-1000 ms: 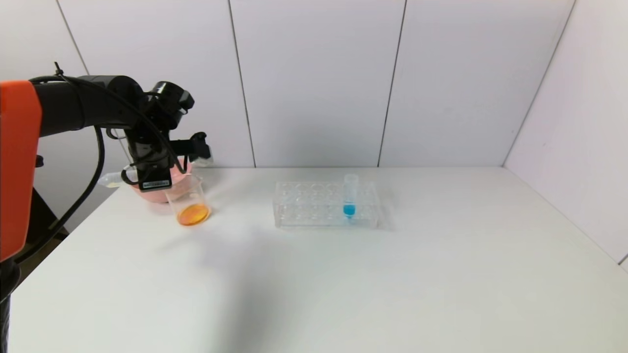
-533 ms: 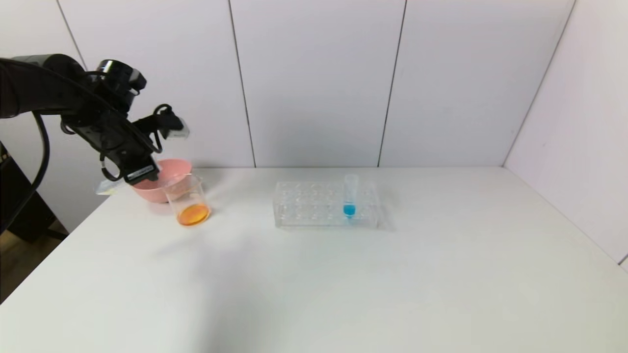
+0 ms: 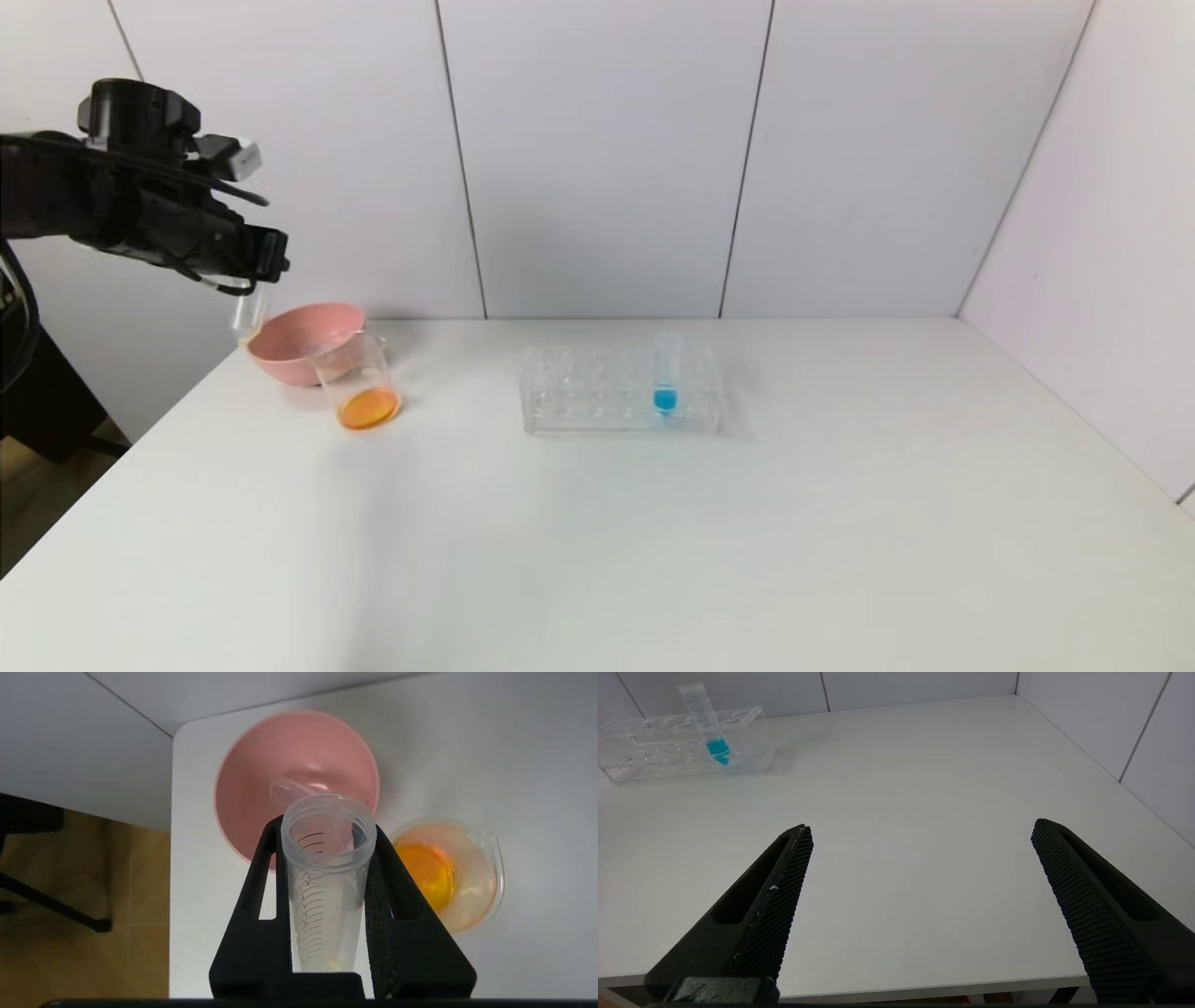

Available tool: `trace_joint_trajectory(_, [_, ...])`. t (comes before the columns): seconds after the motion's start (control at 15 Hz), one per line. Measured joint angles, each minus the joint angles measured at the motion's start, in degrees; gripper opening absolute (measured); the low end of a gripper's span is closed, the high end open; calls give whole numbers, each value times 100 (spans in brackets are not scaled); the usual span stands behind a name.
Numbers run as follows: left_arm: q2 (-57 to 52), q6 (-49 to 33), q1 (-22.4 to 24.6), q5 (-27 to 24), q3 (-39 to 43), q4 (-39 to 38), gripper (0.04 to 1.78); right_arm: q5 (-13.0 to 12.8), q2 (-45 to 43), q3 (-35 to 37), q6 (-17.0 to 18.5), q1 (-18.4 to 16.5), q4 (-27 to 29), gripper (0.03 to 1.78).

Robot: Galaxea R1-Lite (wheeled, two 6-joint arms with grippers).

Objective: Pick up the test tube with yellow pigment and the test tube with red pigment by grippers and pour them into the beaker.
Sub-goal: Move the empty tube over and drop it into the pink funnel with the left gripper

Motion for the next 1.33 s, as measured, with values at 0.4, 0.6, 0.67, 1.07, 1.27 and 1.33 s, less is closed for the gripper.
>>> trace_joint_trajectory(0.4, [84, -1403, -28, 1303, 2130, -4445, 45, 0, 0, 0, 2, 0, 0, 171])
trace_joint_trajectory(0.6, [625, -1558, -163, 1880, 2375, -5923, 45, 0, 0, 0, 2, 0, 0, 171])
trace_joint_trajectory(0.67, [827, -1580, -190, 1938, 2387, -6184, 45, 0, 0, 0, 2, 0, 0, 171])
trace_joint_trajectory(1.07, [1794, -1603, -236, 1979, 2132, -6694, 45, 0, 0, 0, 0, 0, 2, 171])
trace_joint_trajectory(1.27, [1953, -1599, -236, 1971, 2077, -6726, 49, 0, 0, 0, 2, 0, 0, 171])
trace_joint_trajectory(1.33, [1974, -1599, -236, 1969, 2075, -6728, 54, 0, 0, 0, 2, 0, 0, 171])
